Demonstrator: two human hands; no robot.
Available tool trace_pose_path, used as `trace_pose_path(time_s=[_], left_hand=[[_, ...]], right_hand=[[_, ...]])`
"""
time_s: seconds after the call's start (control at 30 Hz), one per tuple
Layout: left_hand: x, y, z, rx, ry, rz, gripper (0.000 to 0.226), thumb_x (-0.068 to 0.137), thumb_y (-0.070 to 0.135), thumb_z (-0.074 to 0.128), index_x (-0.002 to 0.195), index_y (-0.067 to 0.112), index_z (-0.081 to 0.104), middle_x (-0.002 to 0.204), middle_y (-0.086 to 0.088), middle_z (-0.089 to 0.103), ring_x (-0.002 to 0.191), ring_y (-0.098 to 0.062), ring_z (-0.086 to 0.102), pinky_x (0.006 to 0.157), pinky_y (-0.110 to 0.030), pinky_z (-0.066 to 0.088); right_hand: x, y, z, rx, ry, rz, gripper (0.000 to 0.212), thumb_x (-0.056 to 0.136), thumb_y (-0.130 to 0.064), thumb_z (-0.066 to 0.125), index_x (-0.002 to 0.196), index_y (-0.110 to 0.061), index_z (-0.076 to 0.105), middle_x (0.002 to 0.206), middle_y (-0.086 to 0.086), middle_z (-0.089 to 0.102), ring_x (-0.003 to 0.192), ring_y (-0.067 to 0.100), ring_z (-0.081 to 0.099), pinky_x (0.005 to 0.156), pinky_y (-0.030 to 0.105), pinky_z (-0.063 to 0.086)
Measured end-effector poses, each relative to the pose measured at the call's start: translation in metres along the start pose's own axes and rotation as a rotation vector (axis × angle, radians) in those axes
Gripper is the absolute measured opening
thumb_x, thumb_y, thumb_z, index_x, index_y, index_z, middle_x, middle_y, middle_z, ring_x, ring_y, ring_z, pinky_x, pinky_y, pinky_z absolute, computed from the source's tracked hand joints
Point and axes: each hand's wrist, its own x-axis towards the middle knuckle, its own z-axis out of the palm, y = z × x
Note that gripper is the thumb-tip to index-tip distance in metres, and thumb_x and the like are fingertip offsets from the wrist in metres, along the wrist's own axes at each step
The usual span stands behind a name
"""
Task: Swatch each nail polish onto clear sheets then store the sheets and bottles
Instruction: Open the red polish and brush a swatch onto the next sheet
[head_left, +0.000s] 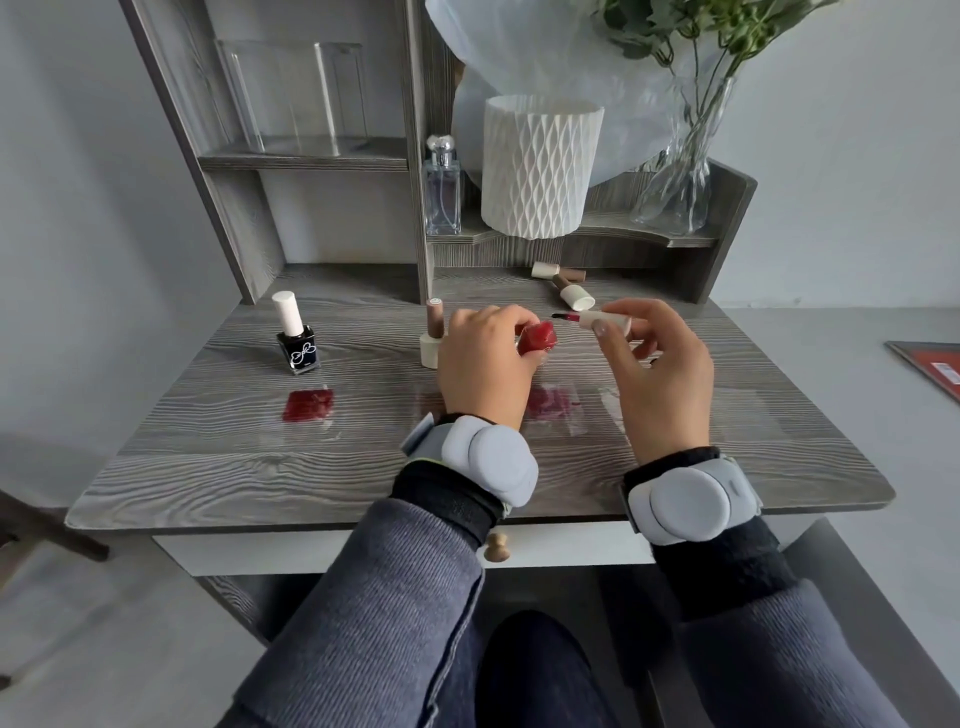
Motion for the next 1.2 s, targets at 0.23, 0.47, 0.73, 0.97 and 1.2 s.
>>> trace_pose_path(time_s=[0.23, 0.47, 0.73, 0.97, 1.2], left_hand=[[-0.0004, 0.0005, -0.0042, 0.013, 0.048, -0.002, 0.021, 0.078, 0.025, 0.074, 0.098, 0.027, 0.069, 0.100, 0.005, 0.065, 0.098, -0.023, 0.048, 0.073, -0.029, 0.034], [-0.0019, 0.0019, -0.0059, 0.037, 0.068, -0.006, 0.021, 0.080, 0.027, 0.073, 0.101, 0.030, 0.069, 0.103, 0.007, 0.062, 0.102, -0.022, 0.048, 0.073, -0.028, 0.027], [-0.0024, 0.0021, -0.0029, 0.025, 0.135, 0.095, 0.025, 0.073, 0.019, 0.078, 0.095, 0.028, 0.071, 0.095, 0.005, 0.063, 0.095, -0.026, 0.052, 0.073, -0.036, 0.038], [-0.0005, -0.0011, 0.0017, 0.006, 0.149, 0.161, 0.028, 0.069, 0.015, 0.081, 0.094, 0.025, 0.072, 0.091, 0.004, 0.063, 0.092, -0.024, 0.056, 0.078, -0.042, 0.045], [-0.0012, -0.0008, 0.0027, 0.003, 0.133, 0.128, 0.022, 0.073, 0.020, 0.078, 0.091, 0.030, 0.073, 0.088, 0.008, 0.060, 0.086, -0.015, 0.059, 0.083, -0.039, 0.040]], right_hand=[[-0.0010, -0.0020, -0.0003, 0.016, 0.012, -0.057, 0.013, 0.090, -0.034, 0.064, 0.099, -0.025, 0.067, 0.076, -0.011, 0.057, 0.080, 0.021, 0.051, 0.071, 0.030, 0.041], [-0.0002, 0.0009, 0.0020, -0.003, -0.007, -0.069, 0.012, 0.090, -0.028, 0.065, 0.100, -0.021, 0.068, 0.072, -0.016, 0.052, 0.080, 0.021, 0.051, 0.074, 0.034, 0.044], [-0.0007, -0.0006, 0.0027, -0.019, -0.047, -0.082, 0.011, 0.090, -0.024, 0.065, 0.100, -0.023, 0.068, 0.076, -0.016, 0.056, 0.081, 0.023, 0.055, 0.078, 0.036, 0.045], [-0.0004, 0.0035, 0.0039, -0.078, -0.158, -0.106, 0.023, 0.089, -0.018, 0.066, 0.110, -0.027, 0.069, 0.094, -0.004, 0.066, 0.088, 0.023, 0.056, 0.082, 0.037, 0.046], [0.0003, 0.0060, 0.0039, -0.161, -0.144, -0.130, 0.026, 0.088, -0.019, 0.068, 0.111, -0.030, 0.070, 0.095, -0.005, 0.067, 0.092, 0.025, 0.051, 0.079, 0.027, 0.032]])
